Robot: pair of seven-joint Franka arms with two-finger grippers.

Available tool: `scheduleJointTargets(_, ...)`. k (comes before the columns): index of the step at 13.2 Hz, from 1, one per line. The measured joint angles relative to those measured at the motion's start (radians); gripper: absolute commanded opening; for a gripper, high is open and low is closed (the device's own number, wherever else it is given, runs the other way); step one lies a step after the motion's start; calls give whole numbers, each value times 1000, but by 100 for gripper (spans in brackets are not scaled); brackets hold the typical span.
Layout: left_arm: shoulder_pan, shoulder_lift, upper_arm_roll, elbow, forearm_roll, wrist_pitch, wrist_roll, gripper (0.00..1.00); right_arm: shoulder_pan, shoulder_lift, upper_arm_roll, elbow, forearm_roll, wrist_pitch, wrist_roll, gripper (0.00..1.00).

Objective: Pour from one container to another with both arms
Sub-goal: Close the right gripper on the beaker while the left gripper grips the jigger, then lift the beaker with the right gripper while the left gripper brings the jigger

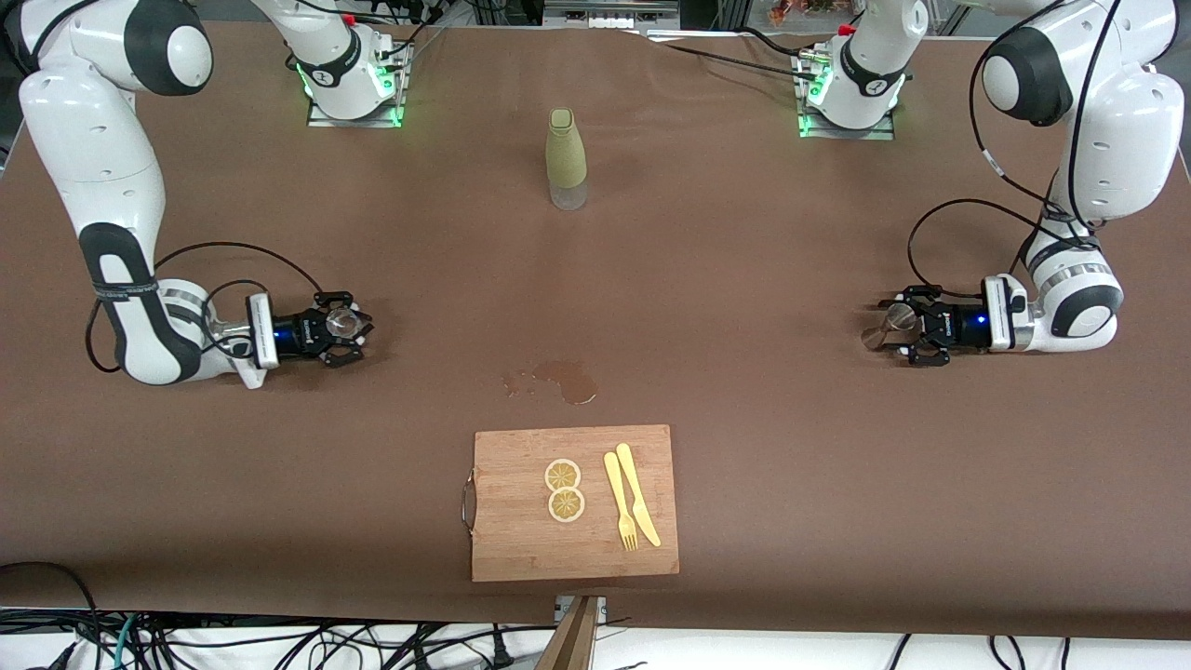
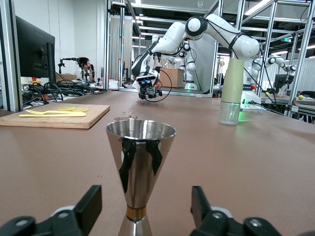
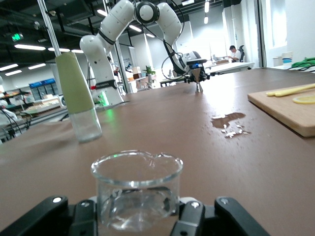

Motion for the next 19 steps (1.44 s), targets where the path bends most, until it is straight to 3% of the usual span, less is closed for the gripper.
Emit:
scheduleJointTargets(5,0,1,0,0,0,0,4,76,28,-13,136,89,1,-1,191,8)
scheduleJointTargets(6,0,1,1,0,0,0,4,69,43,-18,151,115,1,-2,223,8)
scheduleJointTargets(9,2,3,2,0,0,0,5,34,83,-27,193,155,2,13,248,8)
scheduleJointTargets(11,2,5,2,0,0,0,6,0,95,-27,223,167,18,39,272,8)
scheduleJointTargets(19,16,8,2,-1,-30,7,21,0,119,-39,260,197,39,75,373,8)
